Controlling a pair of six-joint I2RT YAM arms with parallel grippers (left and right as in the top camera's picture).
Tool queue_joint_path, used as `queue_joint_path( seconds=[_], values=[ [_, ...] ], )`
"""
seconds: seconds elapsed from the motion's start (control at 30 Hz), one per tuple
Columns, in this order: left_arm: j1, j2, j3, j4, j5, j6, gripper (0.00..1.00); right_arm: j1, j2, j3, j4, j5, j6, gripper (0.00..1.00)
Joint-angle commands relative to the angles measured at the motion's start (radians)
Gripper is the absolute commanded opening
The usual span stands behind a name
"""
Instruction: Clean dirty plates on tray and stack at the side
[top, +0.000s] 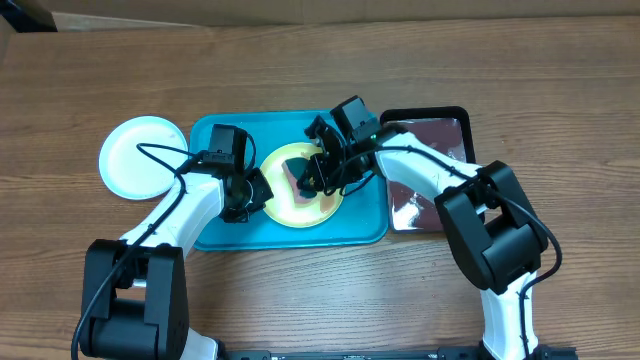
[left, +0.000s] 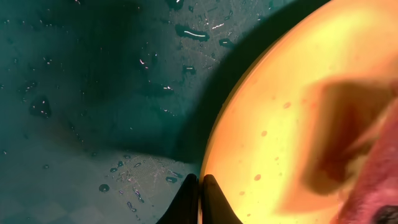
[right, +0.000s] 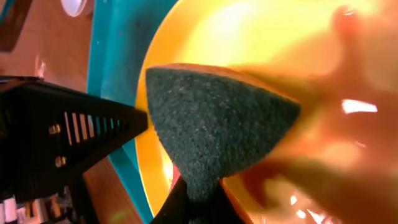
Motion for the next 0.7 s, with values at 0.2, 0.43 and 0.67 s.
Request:
queue_joint_path(
  seconds=[0.2,0.43,0.67],
  values=[
    [-0.008,0.005,0.008,0.004,0.002,0.013,0.04,0.011,-0.038,-0.036,0.051,-0.055,0.042,0.04],
    [-0.008,0.005,0.008,0.004,0.002,0.013,0.04,0.013,-0.038,-0.037,0.016,0.061,0.047,0.04],
    [-0.008,0.005,0.008,0.003,0.002,0.013,0.04,0.007,-0.038,-0.037,-0.008,0.142,0.054,0.04]
  ],
)
